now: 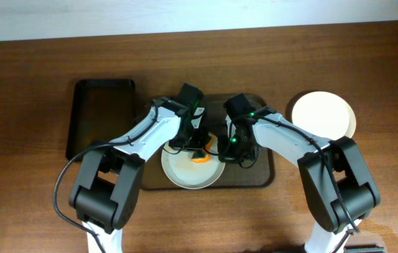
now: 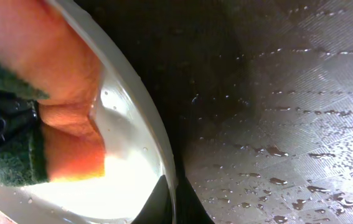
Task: Clean dirty plates on tray and stack at the side
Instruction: 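Lift the last plate with the right gripper and stack it on the right pile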
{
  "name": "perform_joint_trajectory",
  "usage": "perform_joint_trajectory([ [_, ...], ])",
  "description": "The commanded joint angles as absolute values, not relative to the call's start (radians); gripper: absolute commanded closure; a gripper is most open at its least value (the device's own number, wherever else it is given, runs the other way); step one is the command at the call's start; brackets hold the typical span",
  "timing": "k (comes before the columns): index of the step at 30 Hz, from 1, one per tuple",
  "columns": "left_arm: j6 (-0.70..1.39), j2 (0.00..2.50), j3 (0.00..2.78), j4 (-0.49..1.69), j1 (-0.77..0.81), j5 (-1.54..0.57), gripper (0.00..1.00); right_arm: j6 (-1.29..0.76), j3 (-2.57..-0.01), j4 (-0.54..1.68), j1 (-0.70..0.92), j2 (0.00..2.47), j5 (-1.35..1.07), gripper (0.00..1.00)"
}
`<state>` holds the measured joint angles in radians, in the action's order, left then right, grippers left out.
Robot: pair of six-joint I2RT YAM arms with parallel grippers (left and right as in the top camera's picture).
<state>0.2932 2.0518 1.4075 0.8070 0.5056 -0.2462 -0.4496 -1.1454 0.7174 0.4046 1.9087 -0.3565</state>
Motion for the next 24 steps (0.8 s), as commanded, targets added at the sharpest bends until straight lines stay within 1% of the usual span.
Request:
perform_joint_trajectory([
  [1,0.427,2.117,1.392,0.866,0.501,0.22,1.0,-0.453,-1.126,0.729,0.399,1.937,-0.257,0.96],
  [3,0.521,2.117,1.392,0.916,0.501,0.458,1.0,-0.453,-1.126,0.73,0.399,1.937,-0.253,0.96],
  [5,0.524,2.117,1.401,0.974,0.501,0.593,1.0,-0.453,-1.126,0.73,0.399,1.937,-0.25,0.96],
  [6,0.53,2.117,1.415,1.005,0.501,0.628,1.0,-0.453,-1.126,0.731,0.399,1.937,-0.25,0.96],
  [7,0.583,2.117,1.45,1.082,0.501,0.689,1.0,-0.453,-1.126,0.734,0.399,1.937,-0.25,0.96],
  [8,0.703,2.117,1.506,1.201,0.501,0.751,1.0,-0.453,-1.126,0.745,0.399,1.937,-0.25,0.96],
  [9,0.907,2.114,1.621,1.405,0.501,0.787,1.0,-0.453,-1.126,0.752,0.399,1.937,-0.25,0.96],
  [10,0.987,2.106,1.682,1.492,0.501,0.786,1.0,-0.453,-1.129,0.756,0.399,1.935,-0.25,0.96],
  [12,1.009,2.055,1.738,1.545,0.5,0.745,1.0,-0.419,-1.181,0.815,0.398,1.924,-0.249,0.96],
  [13,0.982,2.013,1.738,1.531,0.491,0.704,1.0,-0.398,-1.221,0.856,0.398,1.913,-0.241,0.96],
  [15,0.821,1.966,1.738,1.465,0.464,0.585,1.0,-0.397,-1.322,0.963,0.398,1.891,-0.164,0.96],
  [17,0.439,1.92,1.738,1.337,0.381,0.179,1.0,-0.397,-1.5,1.147,0.399,1.866,-0.009,0.96],
  [19,0.292,1.914,1.736,1.335,0.281,-0.05,1.0,-0.397,-1.709,1.328,0.404,1.852,0.143,0.96],
  [21,0.255,1.914,1.719,1.362,0.213,-0.057,1.0,-0.4,-1.914,1.498,0.446,1.852,0.377,0.96],
  [24,0.229,1.914,1.69,1.365,0.184,-0.059,1.0,-0.401,-2.099,1.632,0.566,1.852,0.689,0.96],
])
